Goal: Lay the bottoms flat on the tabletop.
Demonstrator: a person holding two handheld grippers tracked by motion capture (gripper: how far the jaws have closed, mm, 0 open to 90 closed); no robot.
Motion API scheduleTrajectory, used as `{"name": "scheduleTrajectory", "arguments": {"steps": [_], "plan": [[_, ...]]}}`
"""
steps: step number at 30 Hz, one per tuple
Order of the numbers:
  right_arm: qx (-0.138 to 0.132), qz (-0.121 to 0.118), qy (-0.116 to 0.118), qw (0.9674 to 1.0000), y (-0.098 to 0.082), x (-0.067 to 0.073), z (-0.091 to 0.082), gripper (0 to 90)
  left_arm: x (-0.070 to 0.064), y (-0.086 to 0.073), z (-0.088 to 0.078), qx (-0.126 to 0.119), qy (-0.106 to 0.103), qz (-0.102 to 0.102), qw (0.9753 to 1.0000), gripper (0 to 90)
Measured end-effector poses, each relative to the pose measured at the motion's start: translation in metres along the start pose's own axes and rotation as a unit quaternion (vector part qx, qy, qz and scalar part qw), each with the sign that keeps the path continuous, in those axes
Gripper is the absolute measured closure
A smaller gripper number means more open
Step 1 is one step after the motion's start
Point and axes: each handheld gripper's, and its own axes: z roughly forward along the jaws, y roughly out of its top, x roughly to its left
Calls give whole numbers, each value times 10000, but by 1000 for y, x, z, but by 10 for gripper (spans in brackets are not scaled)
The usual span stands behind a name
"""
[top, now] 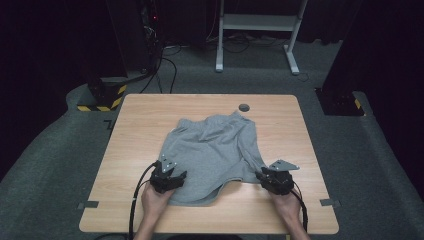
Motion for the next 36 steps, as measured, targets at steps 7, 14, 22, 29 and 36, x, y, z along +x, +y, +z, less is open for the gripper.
{"name": "scheduleTrajectory", "arguments": {"steps": [7, 14, 22, 29, 36], "plan": [[253, -99, 146, 9995, -1, 2, 9, 840, 0, 0, 0, -4, -19, -36, 10000, 364], [200, -155, 216, 9994, 2, 0, -1, 877, 0, 0, 0, -3, -27, -49, 10000, 364], [44, -180, 144, 9997, 6, -2, -16, 877, 1, 0, 0, 1, -31, -33, 10000, 364], [-18, -115, 56, 9999, 1, -7, -27, 875, 1, 0, 0, 0, -33, -38, 10000, 365], [98, -6, -117, 9999, -7, -16, -31, 853, 1, 0, 0, 1, -33, -36, 10000, 365]]}}
